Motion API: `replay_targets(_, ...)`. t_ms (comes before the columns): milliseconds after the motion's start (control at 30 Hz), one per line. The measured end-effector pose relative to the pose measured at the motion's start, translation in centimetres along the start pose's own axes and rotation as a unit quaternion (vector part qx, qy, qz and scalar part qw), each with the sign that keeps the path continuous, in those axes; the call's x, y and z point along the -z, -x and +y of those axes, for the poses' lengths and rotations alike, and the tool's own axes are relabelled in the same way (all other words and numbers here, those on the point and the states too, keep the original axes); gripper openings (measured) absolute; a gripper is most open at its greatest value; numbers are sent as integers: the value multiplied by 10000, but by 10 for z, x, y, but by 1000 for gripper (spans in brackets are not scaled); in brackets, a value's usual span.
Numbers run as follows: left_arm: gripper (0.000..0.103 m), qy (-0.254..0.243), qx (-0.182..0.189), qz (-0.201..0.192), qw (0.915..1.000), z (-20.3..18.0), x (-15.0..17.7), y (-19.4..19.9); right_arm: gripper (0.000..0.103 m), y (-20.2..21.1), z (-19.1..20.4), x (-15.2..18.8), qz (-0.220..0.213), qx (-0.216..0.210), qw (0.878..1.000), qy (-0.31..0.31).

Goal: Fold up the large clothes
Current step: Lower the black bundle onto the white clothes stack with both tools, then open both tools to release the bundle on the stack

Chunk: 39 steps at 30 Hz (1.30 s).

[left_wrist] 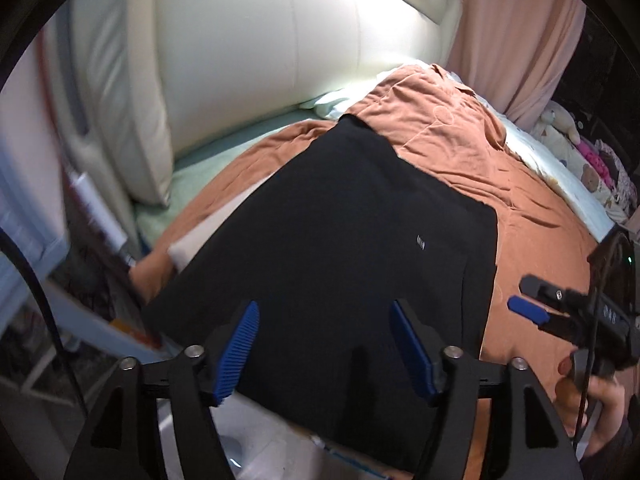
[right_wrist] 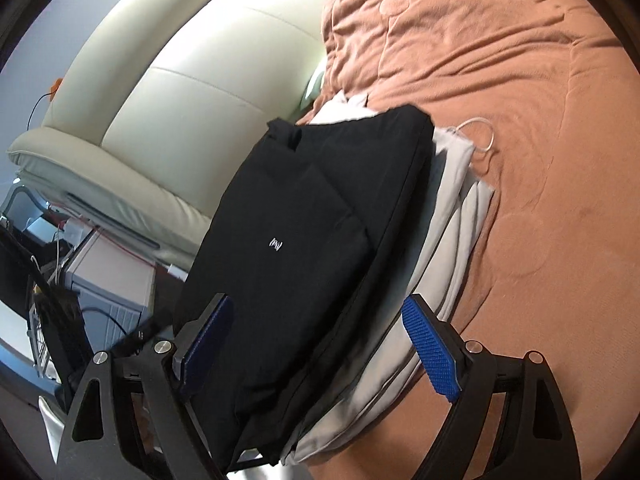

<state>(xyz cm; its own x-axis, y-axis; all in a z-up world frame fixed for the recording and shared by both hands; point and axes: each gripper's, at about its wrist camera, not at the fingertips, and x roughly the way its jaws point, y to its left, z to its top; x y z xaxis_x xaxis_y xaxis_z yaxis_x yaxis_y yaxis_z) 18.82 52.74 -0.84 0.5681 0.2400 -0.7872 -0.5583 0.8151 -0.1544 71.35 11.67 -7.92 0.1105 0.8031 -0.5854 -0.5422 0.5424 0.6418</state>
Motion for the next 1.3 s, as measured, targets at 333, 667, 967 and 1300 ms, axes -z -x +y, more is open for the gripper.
replay_targets(333, 87, 983, 271, 300, 9943, 28, 57, -10, 81, -45, -7, 2, 115, -39, 9999, 66)
replay_targets(667, 80, 1595, 622, 129, 9852, 46, 45, -50, 24, -73, -22, -10, 303, -38, 9992, -270)
replay_targets(967, 51, 1200, 467, 108, 9916, 31, 9, -55, 9, -60, -20, -13, -272, -49, 9993, -243)
replay_targets(1300, 54, 1201, 340, 181, 9920, 29, 16, -51, 11, -51, -4, -5, 31, 769, 9970, 46)
